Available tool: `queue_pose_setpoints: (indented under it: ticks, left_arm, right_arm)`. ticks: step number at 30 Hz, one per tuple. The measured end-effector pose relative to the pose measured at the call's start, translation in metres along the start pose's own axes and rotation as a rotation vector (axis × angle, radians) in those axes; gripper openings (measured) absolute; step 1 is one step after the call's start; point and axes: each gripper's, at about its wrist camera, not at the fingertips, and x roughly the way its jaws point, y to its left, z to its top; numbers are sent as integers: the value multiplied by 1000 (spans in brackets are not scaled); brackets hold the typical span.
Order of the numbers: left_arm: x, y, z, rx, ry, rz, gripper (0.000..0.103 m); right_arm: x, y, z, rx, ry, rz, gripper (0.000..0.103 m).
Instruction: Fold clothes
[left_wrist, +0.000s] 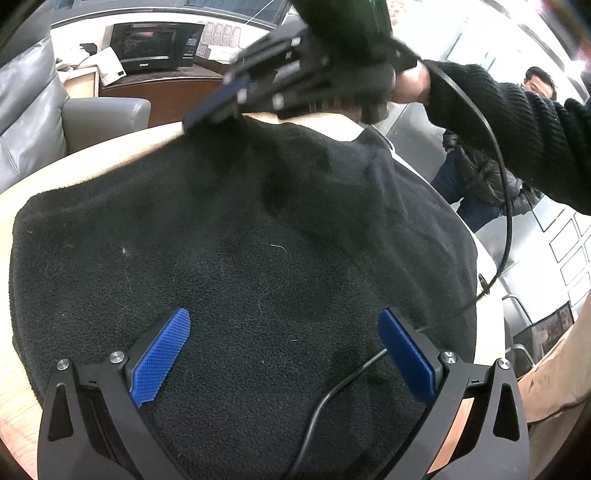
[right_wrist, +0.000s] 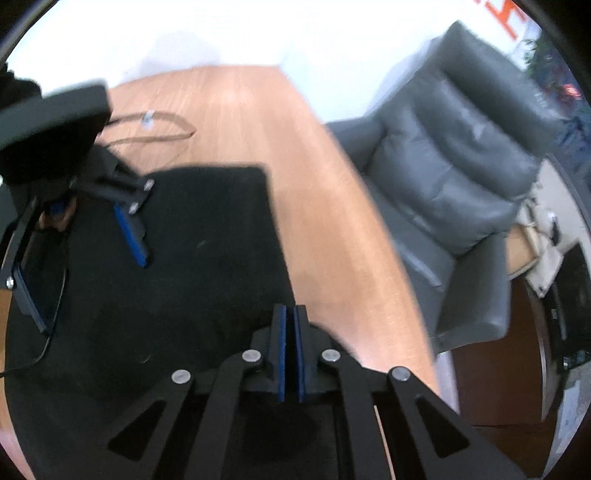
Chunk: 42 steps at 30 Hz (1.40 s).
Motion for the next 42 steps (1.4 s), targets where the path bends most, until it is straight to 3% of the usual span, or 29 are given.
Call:
queue_pose_setpoints:
  ticks: [2,6,7,8,9,10,11,16,18,21,23,25,27,30,33,37,40,42]
  left_arm:
    - [0,0,0,0,-1,0,102]
    - [2,4,2,1,5,4,102]
    - [1,4,2,0,7,4,102]
    - [1,5,4,-4,9,3,102]
    - [0,5,5,-9,11,1,102]
    - [0,6,6,-14,13,-1,102]
    - [-2,6,8,-21,12,-1,102]
    - [-19,12,37,-66,-87,2,103]
    - [-6,19,44,-85,-62,20,103]
    - [25,28,35,-96,44,63,102]
    - [22,23,32,-67,25,70,102]
    - [22,18,26,-48,37,82,102]
    - [22,6,17,-13,56,126,102]
    - [17,-12,-4,24,79,193,102]
    - [10,-34,-29,61,110,268,103]
    - [2,-44,-32,16,170,319,103]
    - [-3,-54,-14,-15,121,315,103]
    - [7,-58,-8,2,122,312,103]
  right_arm:
    - [0,-12,2,28,-10,-22,4]
    - [37,-9,-5,27,78,-40,6]
    - [43,-8,-9,37,90,-53,11]
    - [42,-10,-9,62,66,-64,14]
    - [34,-14,-8,99,30,-81,25]
    - [21,-13,-11,125,-3,-98,44]
    - [7,-13,-14,152,-39,-115,51]
    - [-81,-1,-59,388,-256,-136,67]
    - [-90,26,-92,489,-250,-126,68]
    - [-66,55,-143,618,-90,-163,67]
    - [-65,85,-185,695,6,-227,67]
    - [-86,105,-213,768,-62,-316,65]
    - [-101,119,-238,873,-36,-389,67]
    - [-116,133,-263,990,-72,-425,67]
    - [-122,137,-258,1012,-57,-380,67]
    - [-128,108,-222,862,-180,-340,71]
    - [-93,65,-229,859,-89,-288,71]
    - [-76,38,-250,882,-84,-225,71]
